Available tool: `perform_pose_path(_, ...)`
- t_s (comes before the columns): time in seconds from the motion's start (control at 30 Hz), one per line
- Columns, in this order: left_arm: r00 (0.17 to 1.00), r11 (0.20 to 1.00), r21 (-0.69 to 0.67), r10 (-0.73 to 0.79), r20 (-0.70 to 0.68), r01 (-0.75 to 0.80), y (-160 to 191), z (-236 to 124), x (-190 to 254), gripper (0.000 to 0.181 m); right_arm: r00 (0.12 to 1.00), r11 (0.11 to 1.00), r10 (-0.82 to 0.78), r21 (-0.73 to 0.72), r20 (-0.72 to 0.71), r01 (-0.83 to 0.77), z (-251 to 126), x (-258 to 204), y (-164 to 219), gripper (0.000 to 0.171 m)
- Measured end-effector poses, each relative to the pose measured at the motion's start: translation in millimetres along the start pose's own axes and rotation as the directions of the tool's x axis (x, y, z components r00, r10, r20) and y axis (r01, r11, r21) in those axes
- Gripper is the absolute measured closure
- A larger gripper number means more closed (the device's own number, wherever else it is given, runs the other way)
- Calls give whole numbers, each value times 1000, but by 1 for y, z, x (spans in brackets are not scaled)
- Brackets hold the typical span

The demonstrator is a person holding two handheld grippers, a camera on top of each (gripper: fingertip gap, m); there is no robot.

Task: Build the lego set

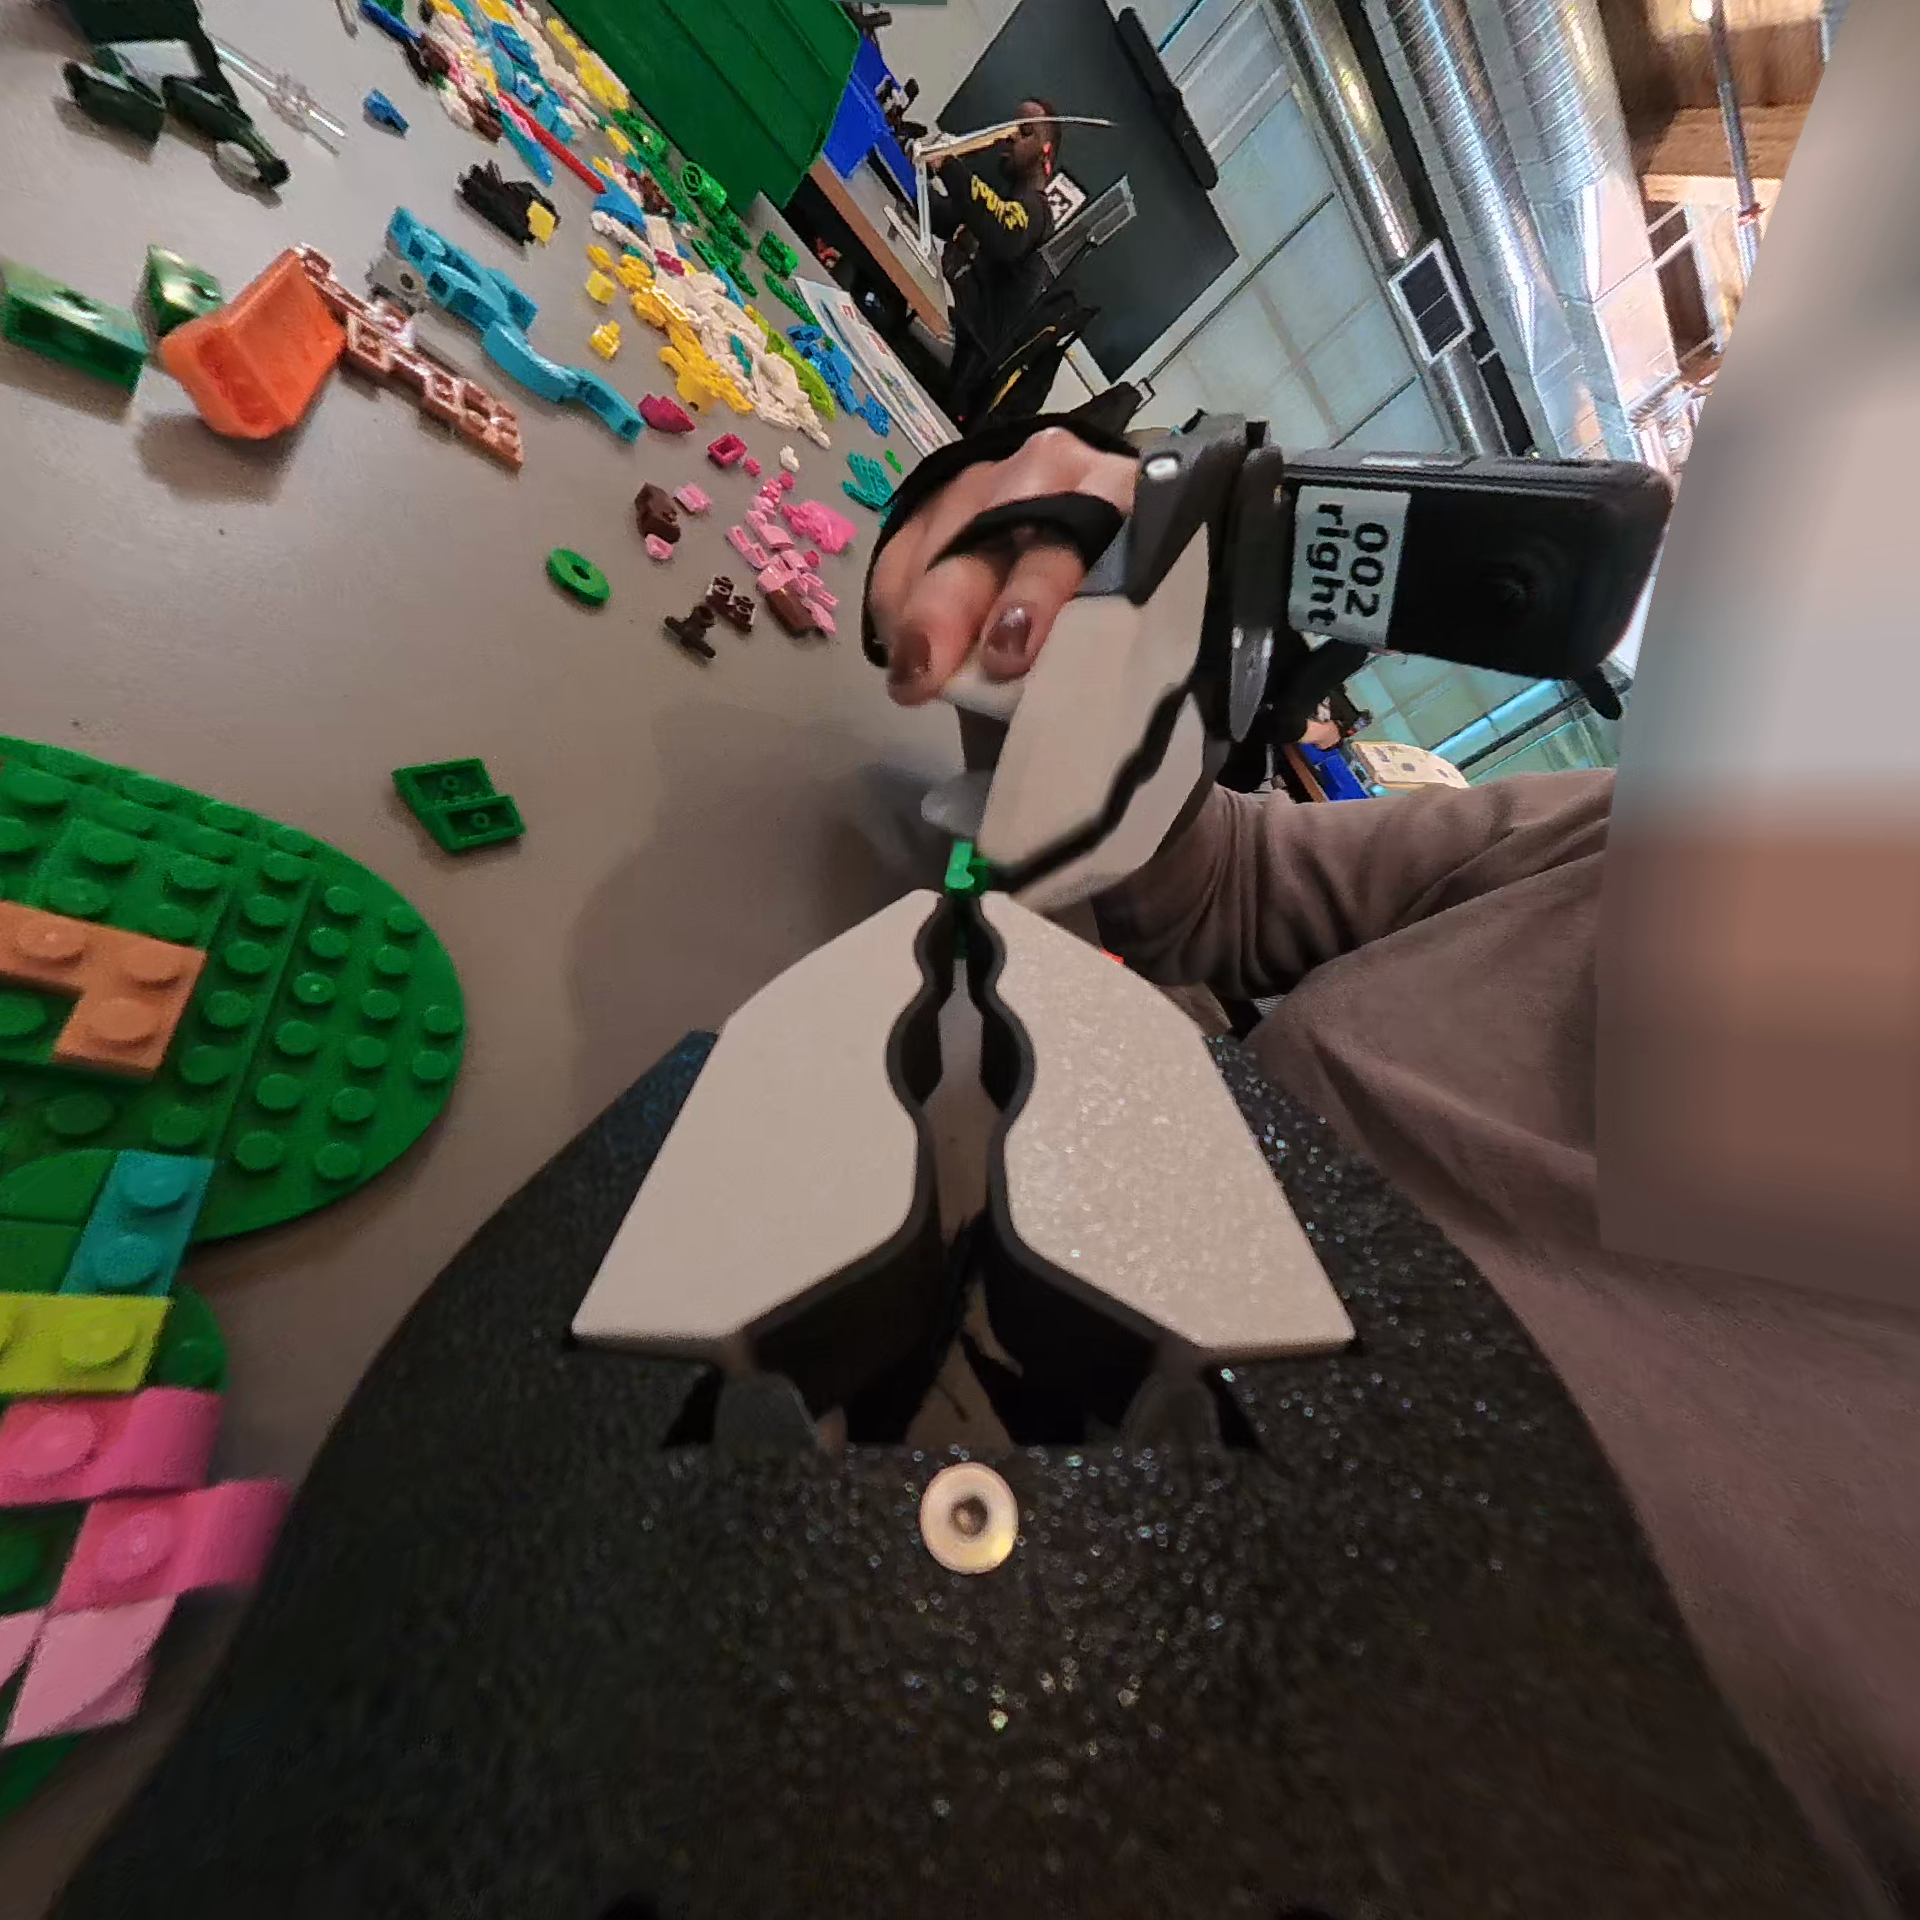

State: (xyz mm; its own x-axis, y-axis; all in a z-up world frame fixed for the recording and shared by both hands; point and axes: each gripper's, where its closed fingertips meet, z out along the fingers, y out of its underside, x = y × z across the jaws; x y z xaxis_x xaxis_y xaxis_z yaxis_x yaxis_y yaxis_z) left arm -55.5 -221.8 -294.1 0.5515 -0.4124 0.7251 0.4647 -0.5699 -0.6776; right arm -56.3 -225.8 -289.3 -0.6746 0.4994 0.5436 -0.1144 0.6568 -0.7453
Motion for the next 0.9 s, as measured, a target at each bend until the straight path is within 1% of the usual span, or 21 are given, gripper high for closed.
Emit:
perform_pose_path(0.03, 1000, 1000, 12, -4, -9, 4, -2, -1, 1, 180, 1000, 1000, 3, 6, 1, -3, -1, 0, -1, 171)
perform_pose_path(0.13, 1000, 1000, -23, 4, -13, -4, 4, 4, 2, 180, 1000, 1000, 11, 20, 19, -12, 2, -4, -4, 171)
perform_pose_path(0.23, 1000, 1000, 3, -3, 2, 3, 0, 2, 0, 180, 1000, 1000, 15, 27, 10, -15, 0, -3, -5, 171)
perform_pose_path(0.33, 999, 998, 39, -47, -12, 47, -5, -2, -2, 180, 999, 998, 49, 26, -21, -48, -3, 7, -2, 148)
perform_pose_path(0.37, 999, 998, 40, -50, -12, 50, -5, -2, -2, 180, 999, 999, 46, 14, -29, -45, -2, 8, 1, 145)
perform_pose_path(0.57, 999, 998, 16, -53, -12, 53, -2, 0, -2, 180, 999, 1000, -21, -23, -45, 20, 6, 3, 4, 157)
perform_pose_path(0.9, 998, 998, -23, -59, -31, 59, 4, 2, 1, 180, 1000, 1000, -19, -21, 4, 20, 5, -3, 3, 158)
